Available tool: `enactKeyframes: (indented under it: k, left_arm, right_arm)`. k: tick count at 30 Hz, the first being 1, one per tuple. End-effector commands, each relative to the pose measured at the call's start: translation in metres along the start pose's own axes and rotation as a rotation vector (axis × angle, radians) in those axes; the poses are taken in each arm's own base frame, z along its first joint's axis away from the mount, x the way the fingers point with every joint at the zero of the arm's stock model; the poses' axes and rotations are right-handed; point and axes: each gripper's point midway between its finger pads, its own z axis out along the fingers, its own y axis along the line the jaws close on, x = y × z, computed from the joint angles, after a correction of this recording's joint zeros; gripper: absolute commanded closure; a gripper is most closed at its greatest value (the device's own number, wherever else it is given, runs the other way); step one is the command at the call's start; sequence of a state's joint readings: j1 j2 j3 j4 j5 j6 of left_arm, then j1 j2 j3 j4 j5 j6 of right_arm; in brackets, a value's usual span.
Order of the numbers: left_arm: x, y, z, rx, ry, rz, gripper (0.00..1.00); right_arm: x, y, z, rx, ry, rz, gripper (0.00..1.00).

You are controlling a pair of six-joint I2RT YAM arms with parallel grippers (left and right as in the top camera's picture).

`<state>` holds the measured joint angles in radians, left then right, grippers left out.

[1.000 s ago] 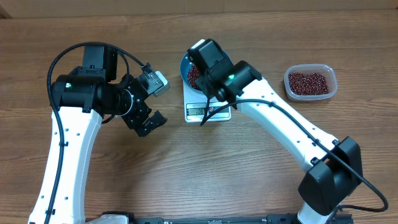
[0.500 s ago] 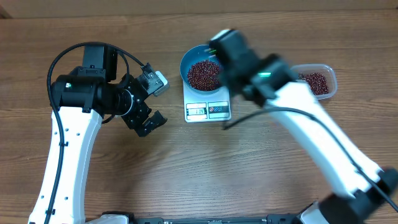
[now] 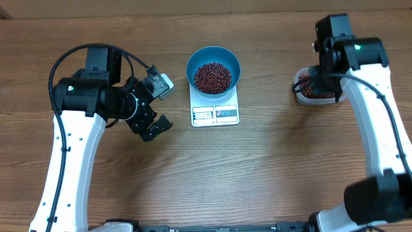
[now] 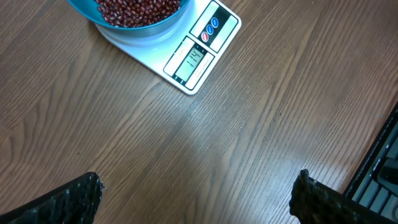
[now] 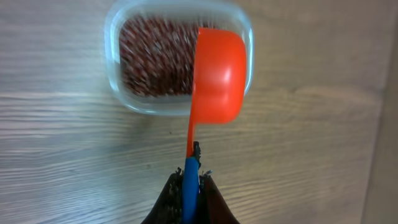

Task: Scoop item into bowl and weigh 150g on scale
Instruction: 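Move the empty red cup with the right gripper back to the tub, then lower the red cup into the tub beans and scoop with right gripper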

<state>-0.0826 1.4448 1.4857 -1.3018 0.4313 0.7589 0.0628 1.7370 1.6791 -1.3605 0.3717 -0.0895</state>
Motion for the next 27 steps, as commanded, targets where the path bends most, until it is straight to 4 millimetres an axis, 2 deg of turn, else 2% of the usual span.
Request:
enactKeyframes:
  k: [1,8,11,13,23,25,27]
  left_arm:
    - [-0.006,0.001,-0.009,-0.020,-0.025,0.004,0.00]
    - [-0.006,0.001,-0.008,-0.020,-0.024,0.003,0.00]
    - [-0.006,0.001,-0.008,-0.020,-0.025,0.003,0.00]
    - [-0.006,0.001,-0.008,-0.020,-0.025,0.003,0.00]
    - [-0.006,0.001,-0.008,-0.020,-0.025,0.003,0.00]
    - [-0.006,0.001,-0.008,-0.020,-0.024,0.003,0.00]
    - [-0.006,0.001,-0.008,-0.020,-0.024,0.003,0.00]
  right_arm:
    - [0.005,0.002,0.036,0.015,0.079,0.039,0.96]
    - [-0.012,0.004,0.081,0.092,0.098,0.058,0.96]
    - [-0.011,-0.011,0.094,0.221,0.121,0.100,0.96]
    - [-0.010,-0.016,0.097,0.267,0.129,0.096,0.96]
    - [-0.013,-0.011,0.098,0.263,0.120,0.086,0.96]
    - [-0.017,-0.006,0.100,0.237,0.106,0.081,0.96]
    - [-0.018,0.007,0.105,0.157,0.114,0.031,0.96]
